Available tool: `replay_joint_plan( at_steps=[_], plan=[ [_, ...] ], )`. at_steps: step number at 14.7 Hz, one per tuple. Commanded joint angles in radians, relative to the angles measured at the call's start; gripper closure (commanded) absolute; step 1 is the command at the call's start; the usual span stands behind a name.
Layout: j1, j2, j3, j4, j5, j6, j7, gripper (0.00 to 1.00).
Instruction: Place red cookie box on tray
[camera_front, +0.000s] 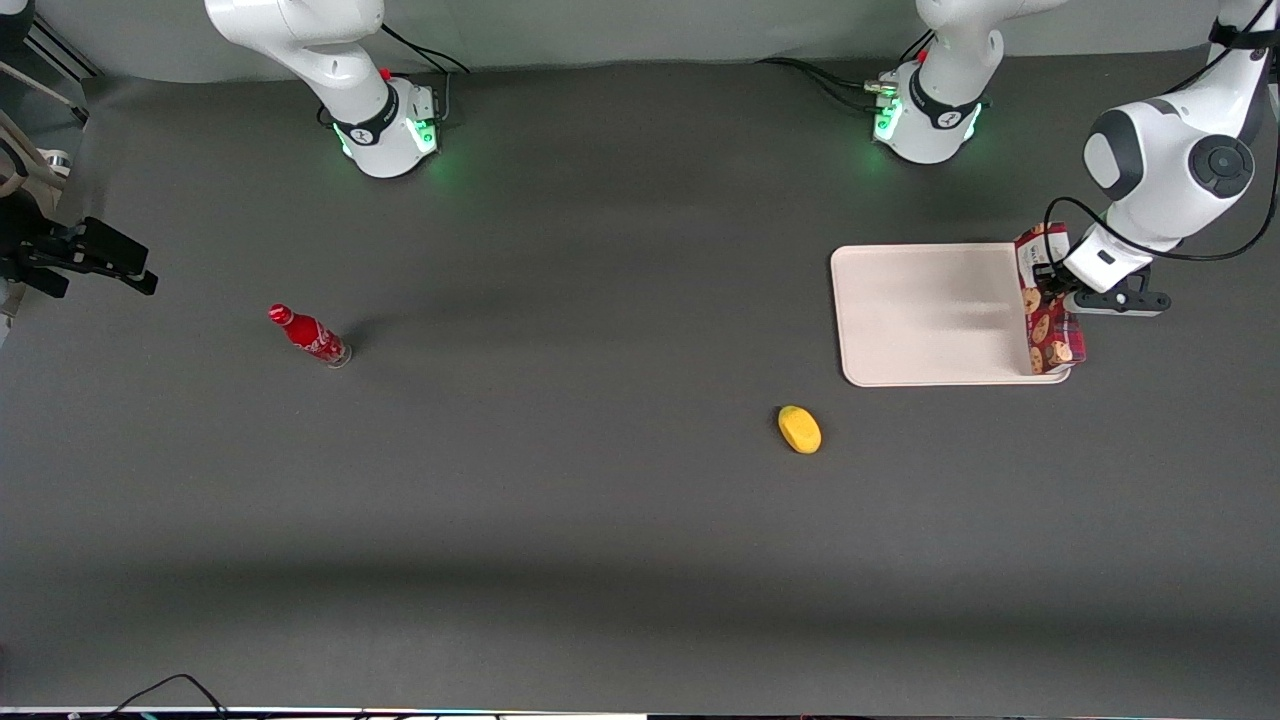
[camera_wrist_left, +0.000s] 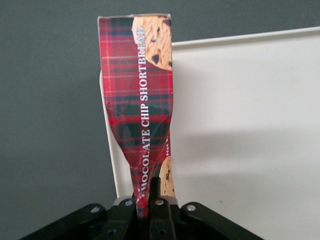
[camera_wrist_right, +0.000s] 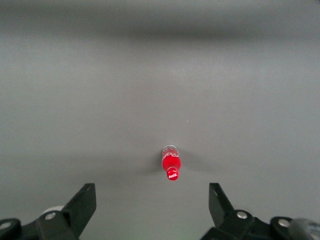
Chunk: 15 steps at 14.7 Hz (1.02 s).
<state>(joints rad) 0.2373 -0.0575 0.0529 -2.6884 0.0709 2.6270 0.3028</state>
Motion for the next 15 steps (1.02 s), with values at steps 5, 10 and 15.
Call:
replay_joint_plan(
  at_steps=[5, 10, 15],
  plan=[
    [0.005, 0.05, 0.002, 0.009, 0.012, 0.062, 0.019, 0.16],
    [-0.009, -0.013, -0.004, 0.071, 0.012, -0.039, 0.013, 0.0],
    [-0.101, -0.091, -0.008, 0.329, 0.0, -0.374, -0.042, 0.0]
  ],
)
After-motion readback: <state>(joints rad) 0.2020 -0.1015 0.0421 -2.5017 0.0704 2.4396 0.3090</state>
